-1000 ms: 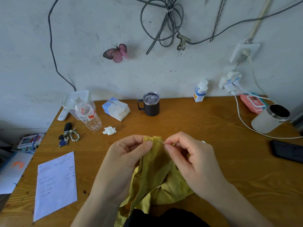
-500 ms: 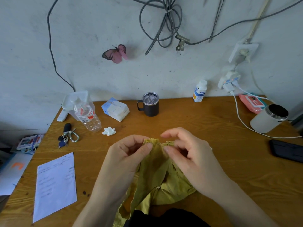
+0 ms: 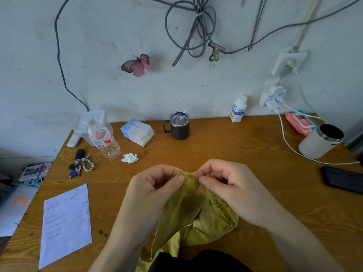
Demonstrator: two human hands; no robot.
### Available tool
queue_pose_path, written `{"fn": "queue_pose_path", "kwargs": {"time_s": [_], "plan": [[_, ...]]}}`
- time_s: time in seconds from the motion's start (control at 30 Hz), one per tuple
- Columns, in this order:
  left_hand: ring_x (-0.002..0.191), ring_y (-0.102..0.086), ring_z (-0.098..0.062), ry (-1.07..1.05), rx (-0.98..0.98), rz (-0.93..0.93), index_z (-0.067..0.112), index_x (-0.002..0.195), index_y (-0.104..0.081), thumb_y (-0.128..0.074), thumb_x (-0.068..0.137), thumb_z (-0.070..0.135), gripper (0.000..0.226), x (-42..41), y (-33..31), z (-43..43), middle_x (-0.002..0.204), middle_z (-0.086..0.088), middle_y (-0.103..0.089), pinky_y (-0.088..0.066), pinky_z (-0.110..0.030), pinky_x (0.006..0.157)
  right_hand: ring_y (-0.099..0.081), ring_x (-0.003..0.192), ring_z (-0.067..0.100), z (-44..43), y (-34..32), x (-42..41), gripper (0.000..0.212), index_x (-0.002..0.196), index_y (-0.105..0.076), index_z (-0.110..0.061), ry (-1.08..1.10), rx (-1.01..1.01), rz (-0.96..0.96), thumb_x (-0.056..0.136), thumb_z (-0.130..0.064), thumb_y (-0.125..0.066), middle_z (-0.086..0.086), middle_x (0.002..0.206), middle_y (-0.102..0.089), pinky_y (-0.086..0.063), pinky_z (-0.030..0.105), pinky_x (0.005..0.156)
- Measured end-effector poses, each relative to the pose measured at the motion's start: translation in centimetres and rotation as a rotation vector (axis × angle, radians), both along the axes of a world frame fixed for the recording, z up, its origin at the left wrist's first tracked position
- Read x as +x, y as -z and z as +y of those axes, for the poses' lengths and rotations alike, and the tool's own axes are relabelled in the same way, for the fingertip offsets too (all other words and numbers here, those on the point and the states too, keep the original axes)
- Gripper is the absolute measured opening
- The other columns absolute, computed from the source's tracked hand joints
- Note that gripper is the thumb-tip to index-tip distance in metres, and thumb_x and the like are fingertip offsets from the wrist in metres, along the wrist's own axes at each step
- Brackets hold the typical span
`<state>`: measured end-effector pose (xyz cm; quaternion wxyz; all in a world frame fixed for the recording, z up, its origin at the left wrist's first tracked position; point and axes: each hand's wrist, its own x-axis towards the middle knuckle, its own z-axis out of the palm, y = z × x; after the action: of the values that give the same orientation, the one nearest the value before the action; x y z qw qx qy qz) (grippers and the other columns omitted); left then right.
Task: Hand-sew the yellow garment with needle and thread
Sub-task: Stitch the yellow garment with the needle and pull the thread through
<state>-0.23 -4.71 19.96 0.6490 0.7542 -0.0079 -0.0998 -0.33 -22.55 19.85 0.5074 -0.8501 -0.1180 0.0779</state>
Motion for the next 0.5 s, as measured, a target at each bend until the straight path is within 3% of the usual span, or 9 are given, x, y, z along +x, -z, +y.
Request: {"fn": "queue_pose_path", "kwargs": {"time_s": [0.17,0.27,0.37,0.5], "plan": [[0.07,-0.064,0.002,-0.116,0.217,-0.128,0.032,0.067,-0.073,-0.066,0.084,0.014,0.025,-0.8,0.2,-1.1,0.07,0.017,-0.071,-0.048,-0.007,0.055,-0.051,0.053,0.002,1.0,-0.3,-0.9,0.007,0.088,-0.063,-0.022,0.087,-0.261,-0.218,0.091,-0.022,-0.056,-0.013,0.052,-0.049,-0.038,0.013,0.05],[0.076,-0.062,0.007,-0.155,0.308,-0.221,0.039,0.069,-0.069,-0.068,0.082,0.015,0.027,-1.5,0.4,-2.2,0.075,0.028,-0.069,-0.046,-0.004,0.06,-0.046,0.047,0.002,1.9,-0.1,-1.3,0.006,0.087,-0.061,-0.024,0.127,-0.393,-0.306,0.09,-0.022,-0.056,-0.017,0.051,-0.04,-0.032,0.011,0.045],[0.077,-0.062,0.008,-0.153,0.295,-0.194,0.039,0.07,-0.069,-0.067,0.082,0.016,0.026,-1.7,0.5,-2.4,0.076,0.028,-0.069,-0.045,-0.003,0.059,-0.045,0.046,0.001,2.1,0.1,-1.4,0.005,0.087,-0.061,-0.022,0.14,-0.387,-0.305,0.09,-0.021,-0.057,-0.018,0.054,-0.043,-0.031,0.009,0.044],[0.067,-0.066,-0.001,-0.123,0.112,-0.016,0.033,0.072,-0.075,-0.065,0.084,0.017,0.022,-1.0,0.1,-1.9,0.069,0.011,-0.073,-0.048,-0.008,0.052,-0.055,0.056,0.003,1.1,-0.1,-1.1,0.007,0.085,-0.064,-0.019,0.125,-0.171,-0.163,0.089,-0.02,-0.059,-0.012,0.056,-0.057,-0.041,0.013,0.052]]}}
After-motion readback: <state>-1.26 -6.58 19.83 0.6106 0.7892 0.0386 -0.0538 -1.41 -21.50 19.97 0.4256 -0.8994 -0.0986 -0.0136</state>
